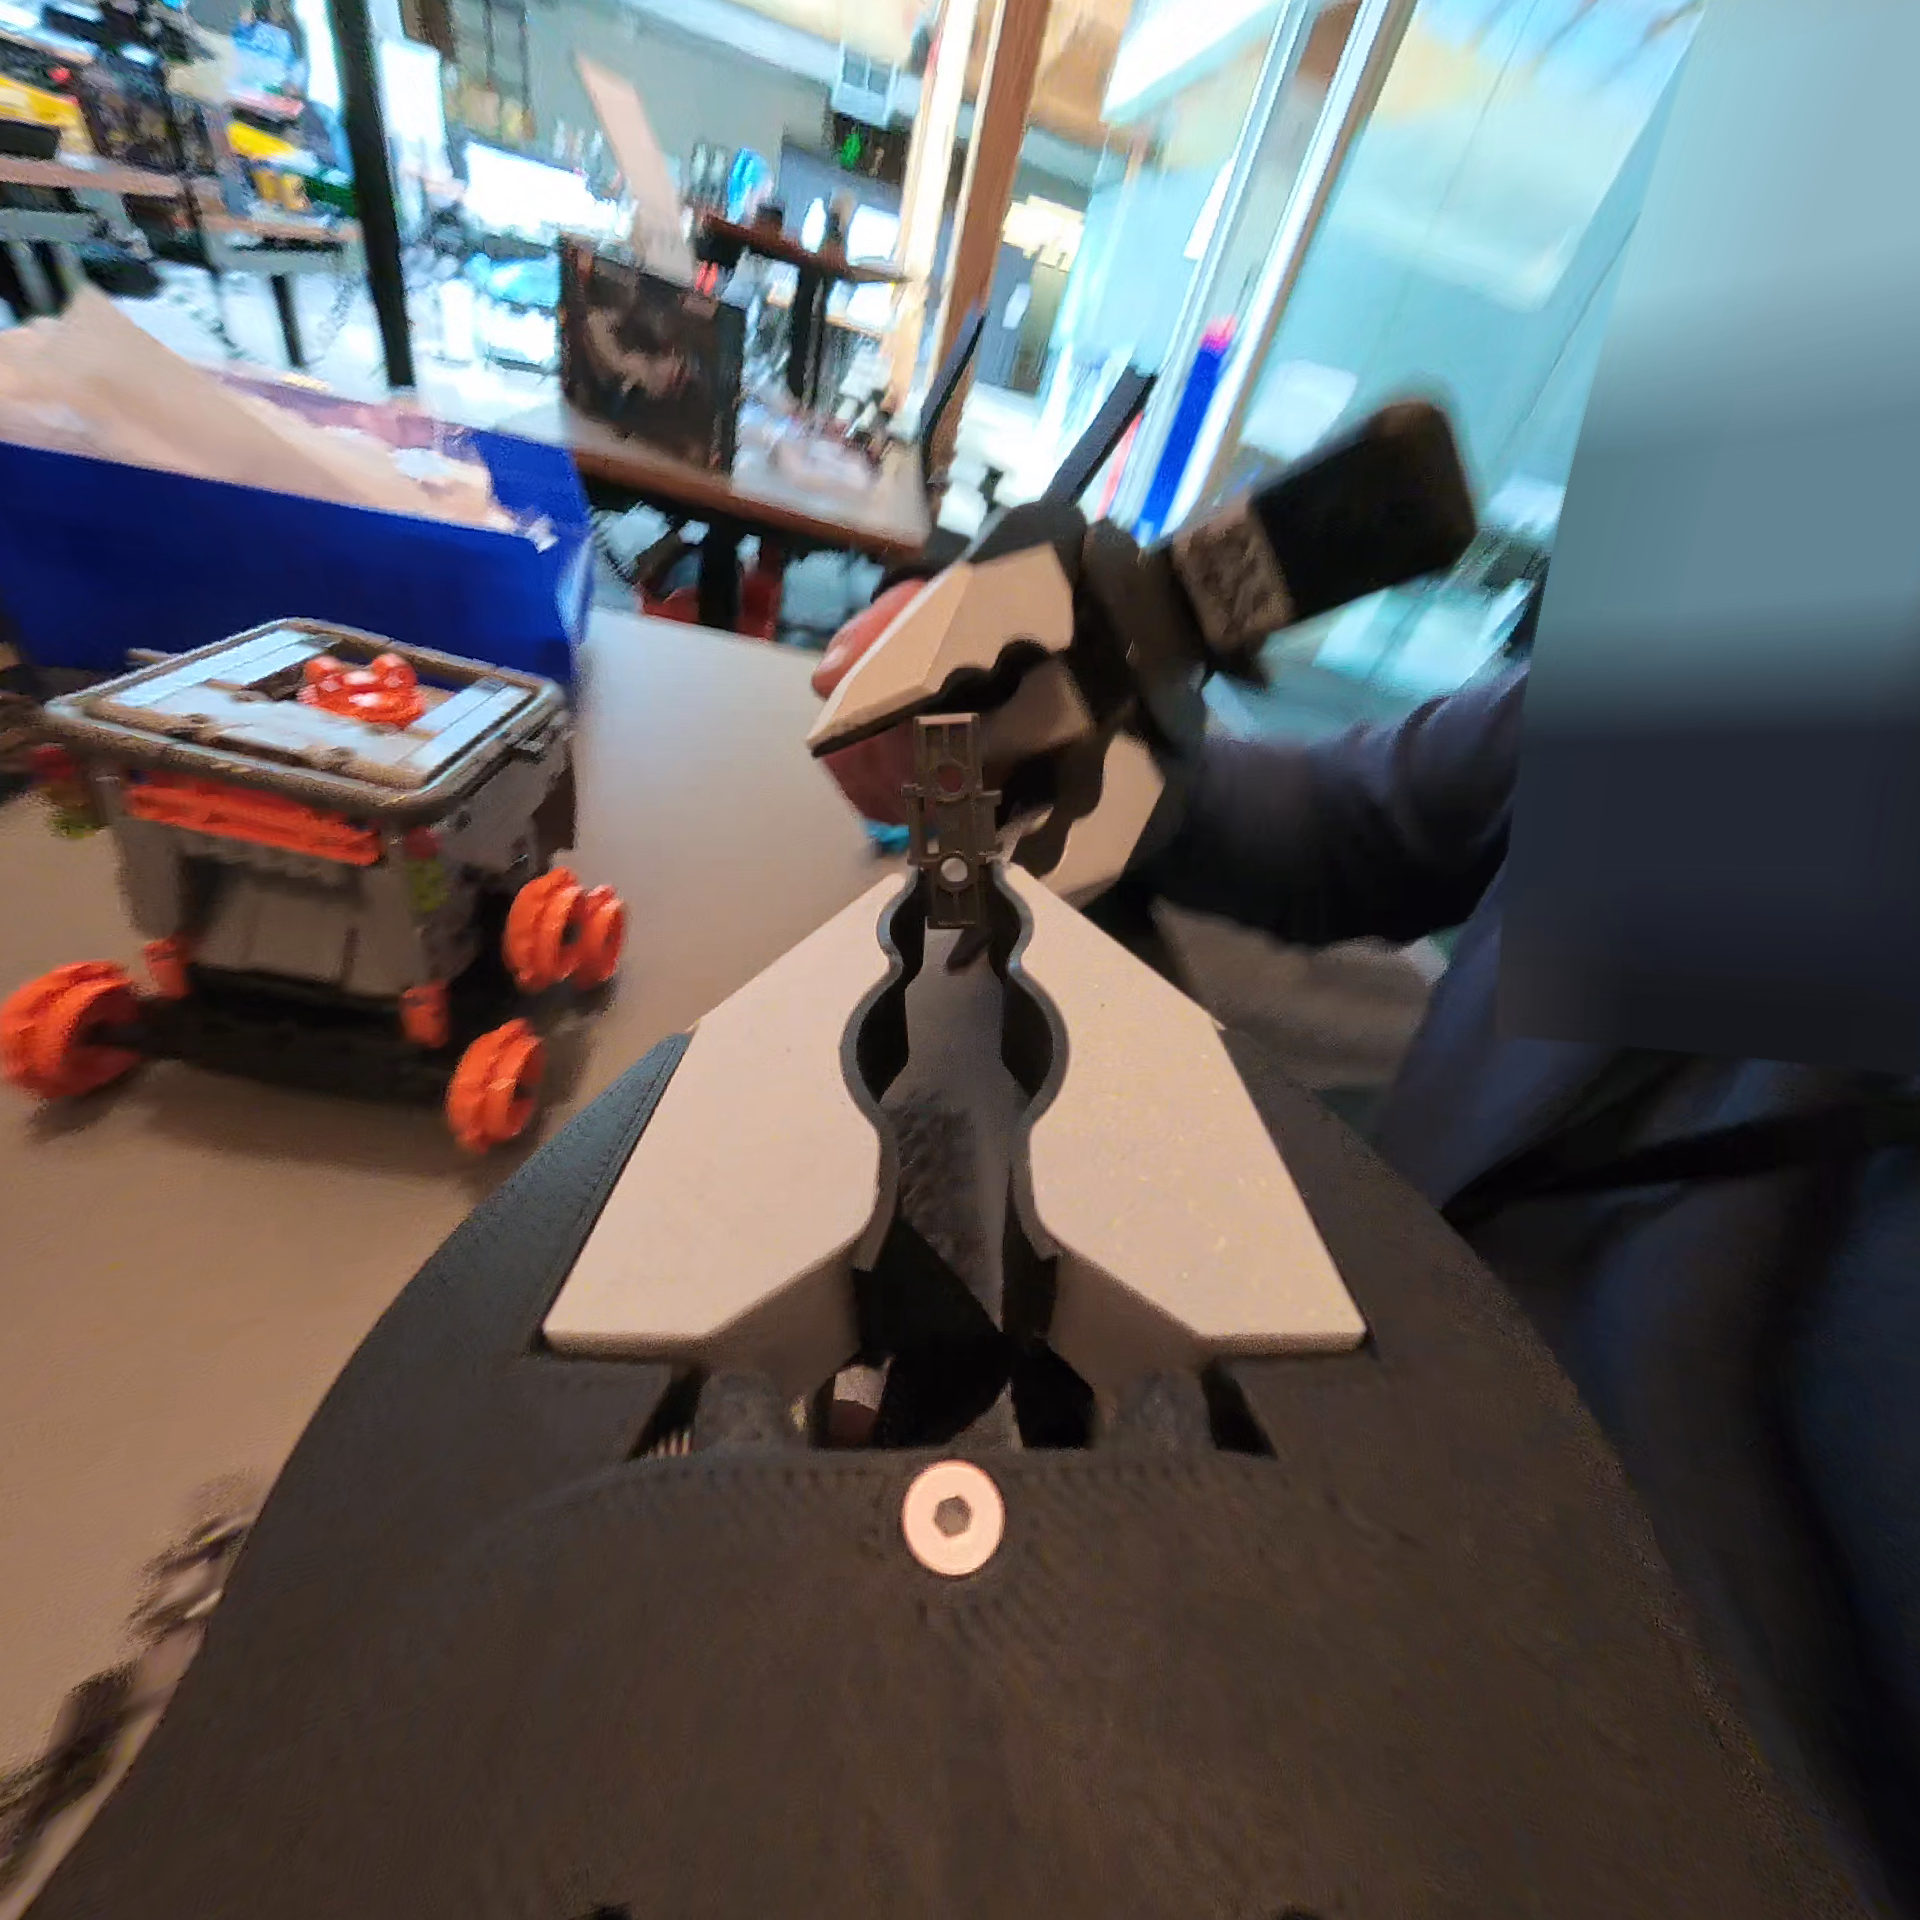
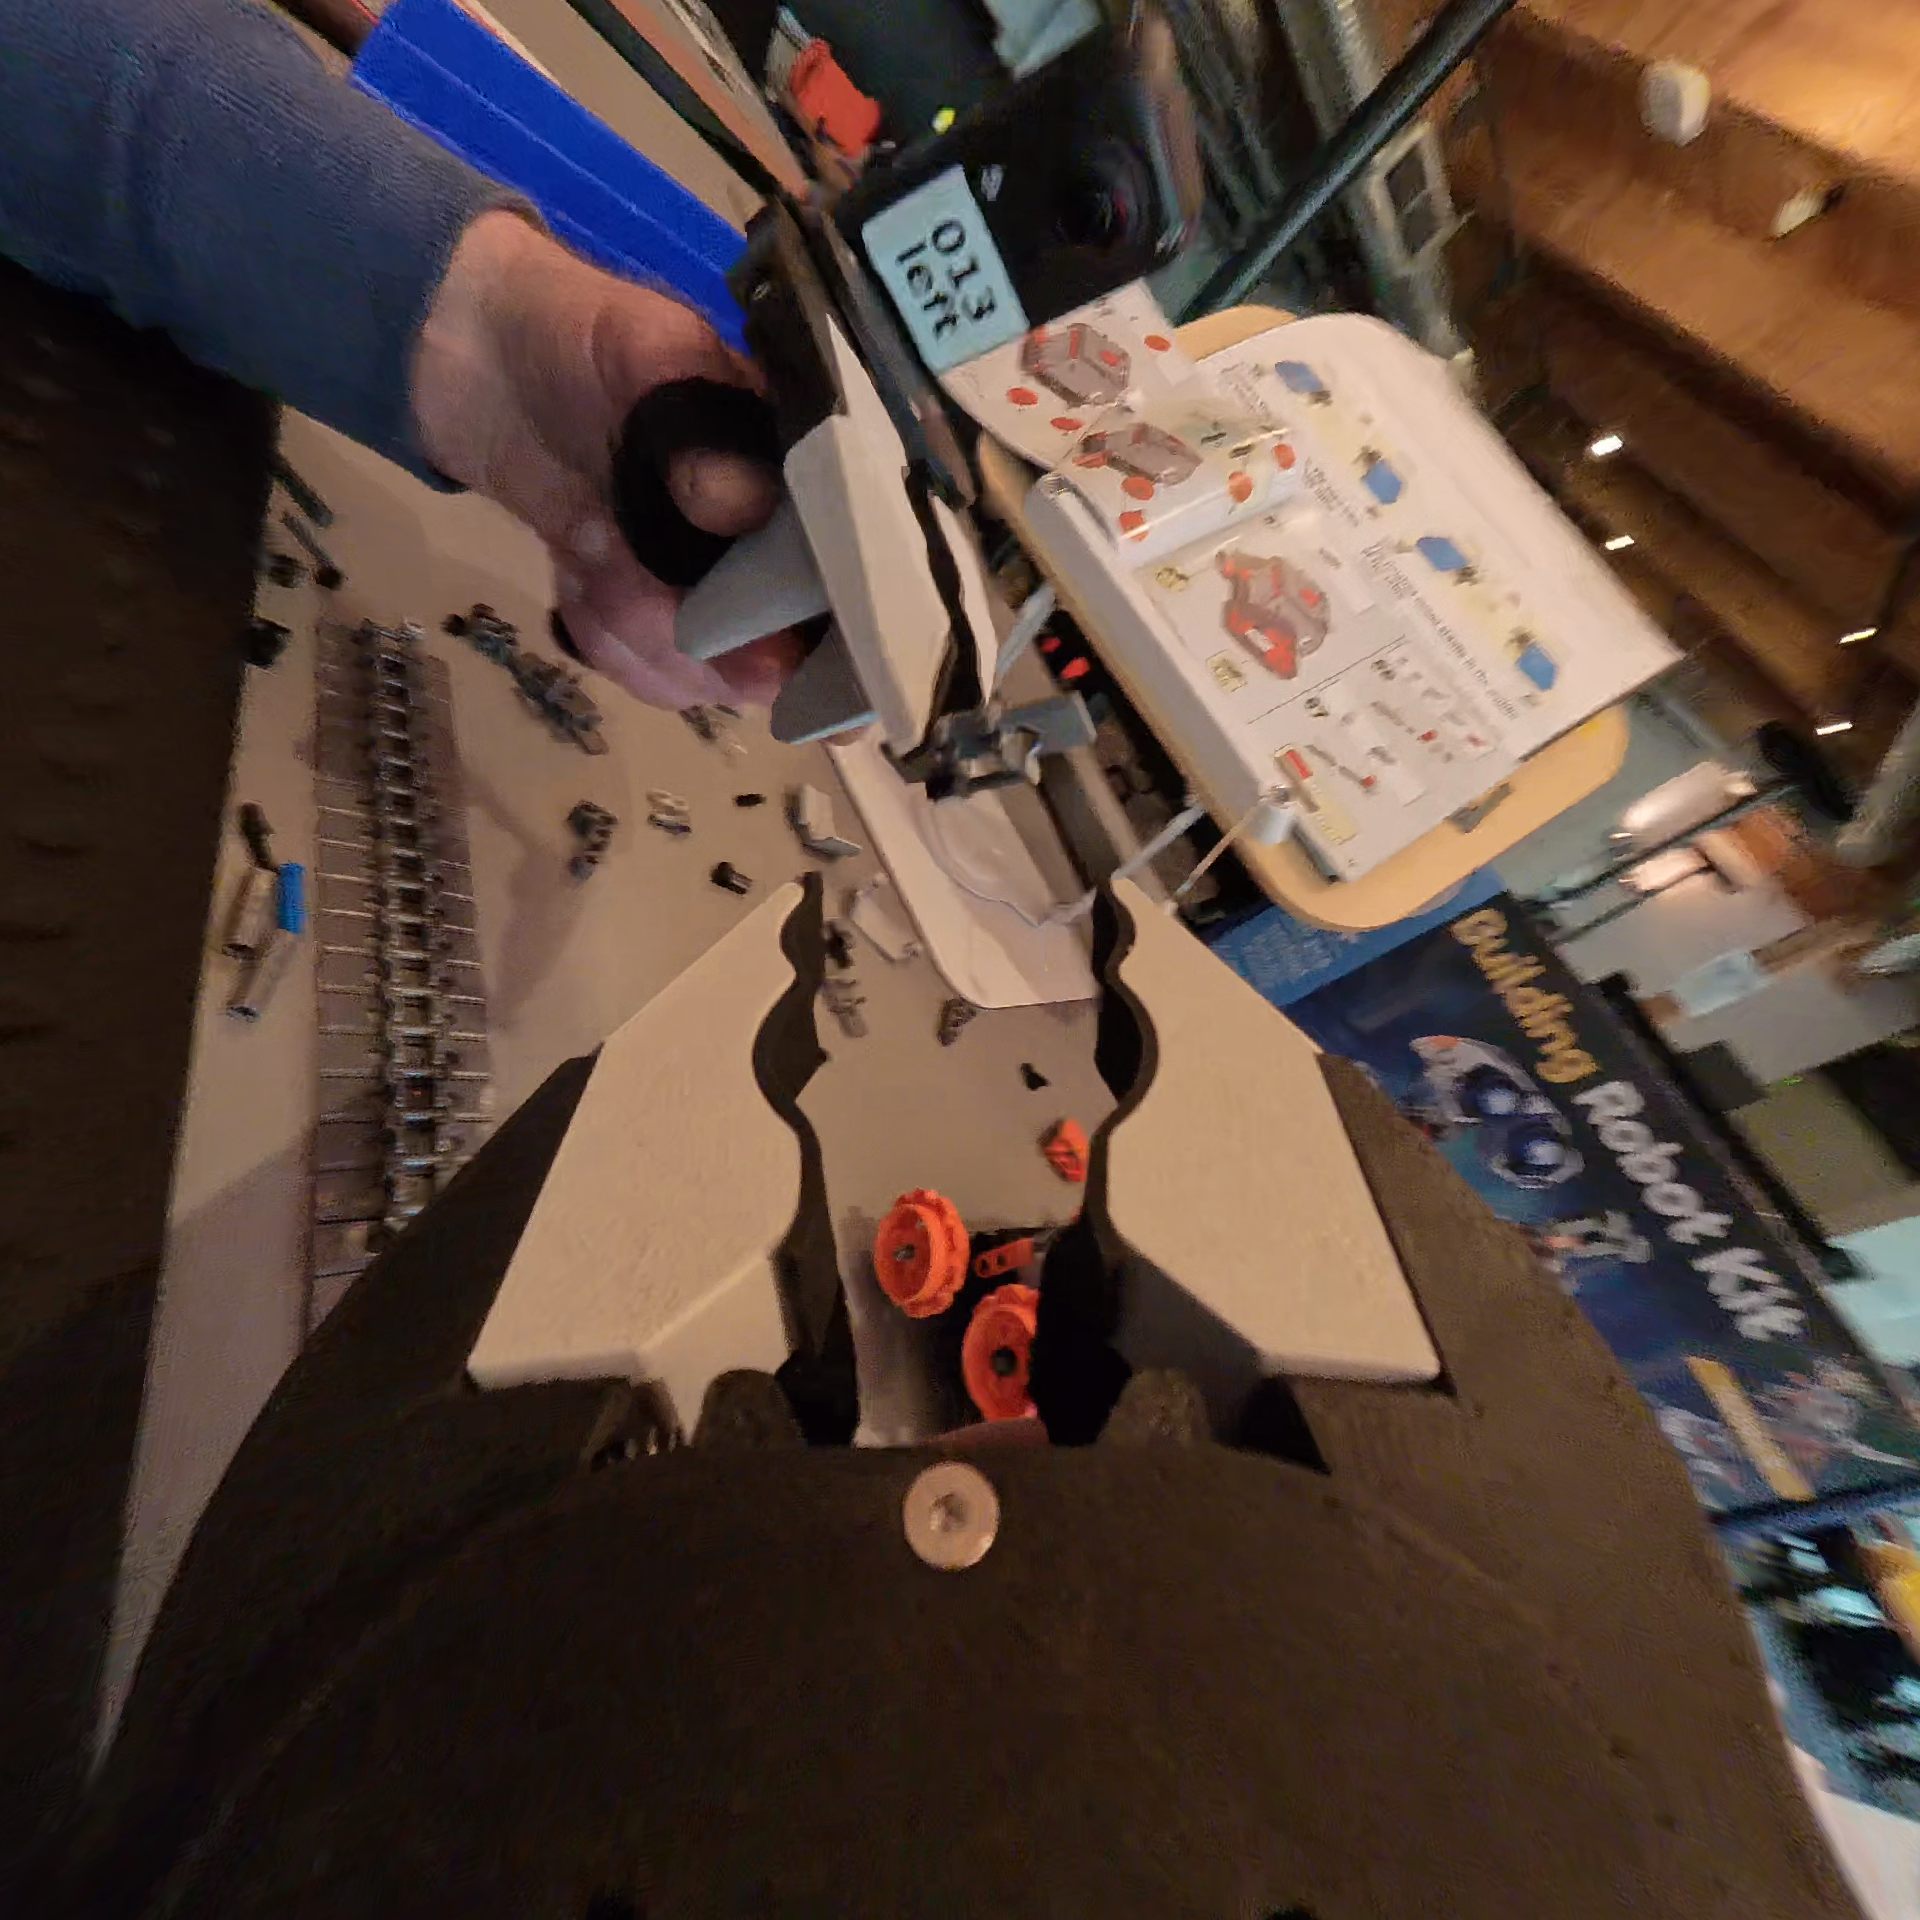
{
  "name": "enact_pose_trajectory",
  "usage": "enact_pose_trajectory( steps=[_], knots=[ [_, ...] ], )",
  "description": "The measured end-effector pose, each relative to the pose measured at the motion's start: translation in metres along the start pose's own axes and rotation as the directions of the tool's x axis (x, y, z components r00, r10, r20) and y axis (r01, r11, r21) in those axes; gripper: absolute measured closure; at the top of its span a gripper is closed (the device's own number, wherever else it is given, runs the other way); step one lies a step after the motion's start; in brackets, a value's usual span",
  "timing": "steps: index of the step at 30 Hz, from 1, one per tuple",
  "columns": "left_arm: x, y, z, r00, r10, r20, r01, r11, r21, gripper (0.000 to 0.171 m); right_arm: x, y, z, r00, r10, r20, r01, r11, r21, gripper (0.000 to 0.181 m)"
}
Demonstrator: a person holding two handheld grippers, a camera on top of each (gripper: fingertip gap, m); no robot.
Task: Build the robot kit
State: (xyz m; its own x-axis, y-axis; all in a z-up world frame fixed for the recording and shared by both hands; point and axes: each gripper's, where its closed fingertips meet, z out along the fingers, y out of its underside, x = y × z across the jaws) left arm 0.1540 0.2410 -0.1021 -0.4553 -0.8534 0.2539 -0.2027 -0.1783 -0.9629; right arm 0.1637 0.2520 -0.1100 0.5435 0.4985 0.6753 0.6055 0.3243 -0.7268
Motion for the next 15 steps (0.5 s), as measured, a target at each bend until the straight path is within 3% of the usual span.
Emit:
enact_pose_trajectory(
  steps=[3,8,12,15],
  knots=[
    [0.003,-0.012,0.003,0.990,-0.110,-0.092,0.119,0.988,0.102,0.161,0.002,-0.006,-0.004,0.992,-0.094,-0.083,0.095,0.995,0.011,0.124],
    [0.011,-0.012,0.012,0.951,-0.206,-0.232,0.240,0.962,0.129,0.161,0.013,-0.021,-0.003,0.961,-0.184,-0.208,0.191,0.981,0.015,0.119],
    [0.021,-0.012,0.019,0.926,-0.222,-0.306,0.273,0.953,0.134,0.161,0.014,-0.026,-0.001,0.956,-0.208,-0.208,0.217,0.976,0.022,0.129],
    [0.019,-0.011,0.022,0.931,-0.218,-0.294,0.266,0.954,0.135,0.161,0.014,-0.027,-0.002,0.953,-0.219,-0.210,0.229,0.973,0.024,0.139]
  ],
)
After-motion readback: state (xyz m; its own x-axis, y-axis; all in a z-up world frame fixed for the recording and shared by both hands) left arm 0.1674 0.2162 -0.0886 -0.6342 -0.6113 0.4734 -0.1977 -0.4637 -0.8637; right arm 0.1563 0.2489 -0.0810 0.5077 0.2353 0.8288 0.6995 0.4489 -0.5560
